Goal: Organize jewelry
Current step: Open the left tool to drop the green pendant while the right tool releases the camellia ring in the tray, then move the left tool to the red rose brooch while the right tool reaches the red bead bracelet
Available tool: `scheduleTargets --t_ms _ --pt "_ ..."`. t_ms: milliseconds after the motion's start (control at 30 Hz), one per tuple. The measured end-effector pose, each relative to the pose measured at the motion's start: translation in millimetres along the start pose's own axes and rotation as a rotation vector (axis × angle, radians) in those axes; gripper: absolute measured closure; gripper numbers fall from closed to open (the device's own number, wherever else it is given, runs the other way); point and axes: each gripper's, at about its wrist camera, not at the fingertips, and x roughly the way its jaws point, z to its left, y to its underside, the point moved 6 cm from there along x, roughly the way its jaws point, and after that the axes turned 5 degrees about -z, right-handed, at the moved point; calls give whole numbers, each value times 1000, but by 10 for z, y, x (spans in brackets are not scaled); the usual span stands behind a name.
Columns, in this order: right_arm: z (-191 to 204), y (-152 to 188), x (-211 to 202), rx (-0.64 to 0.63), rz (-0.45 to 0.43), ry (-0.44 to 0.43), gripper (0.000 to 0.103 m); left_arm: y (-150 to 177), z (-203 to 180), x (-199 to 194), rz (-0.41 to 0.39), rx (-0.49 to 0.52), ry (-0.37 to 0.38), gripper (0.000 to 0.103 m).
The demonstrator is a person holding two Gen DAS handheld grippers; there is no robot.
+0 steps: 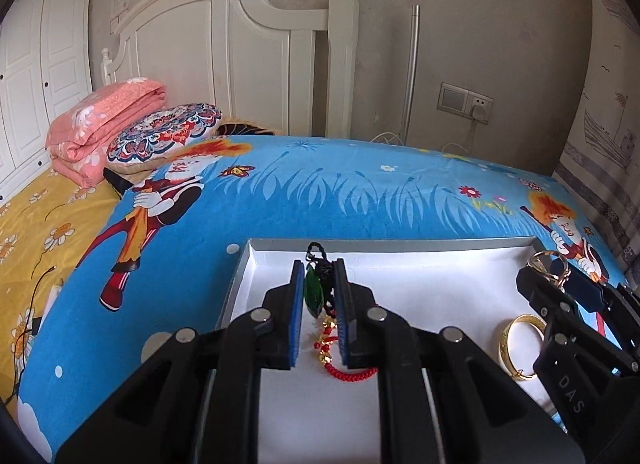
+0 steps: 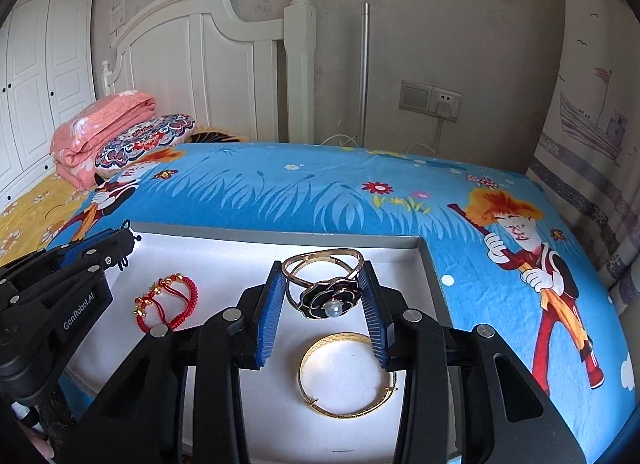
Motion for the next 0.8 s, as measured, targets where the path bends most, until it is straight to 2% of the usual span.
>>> scheduleTargets --t_ms 167,200,233,300,367,500,600,667,800 --pt "10 -3 138 -1 39 9 65 -22 35 162 45 16 -17 88" --pt "10 -5 153 -1 45 11 60 -11 38 204 67 16 -15 88" --pt "9 -16 147 1 39 12 57 -3 52 238 82 10 -16 84" --pt "6 -37 132 -1 35 12 51 -1 83 258 89 -8 -26 71" --pt "10 -47 108 -3 31 7 50 -1 106 240 83 -16 -39 49" --pt "-13 -70 28 2 29 -5 50 -24 130 174 73 -15 -58 41" --pt "-61 -76 -152 20 11 -30 50 -80 152 37 49 -11 -83 25" --pt "-107 -37 -347 25 -17 -41 46 -97 162 -135 16 3 -89 12" --pt "-213 174 -783 4 -84 -19 38 -11 234 -651 -130 23 -106 7"
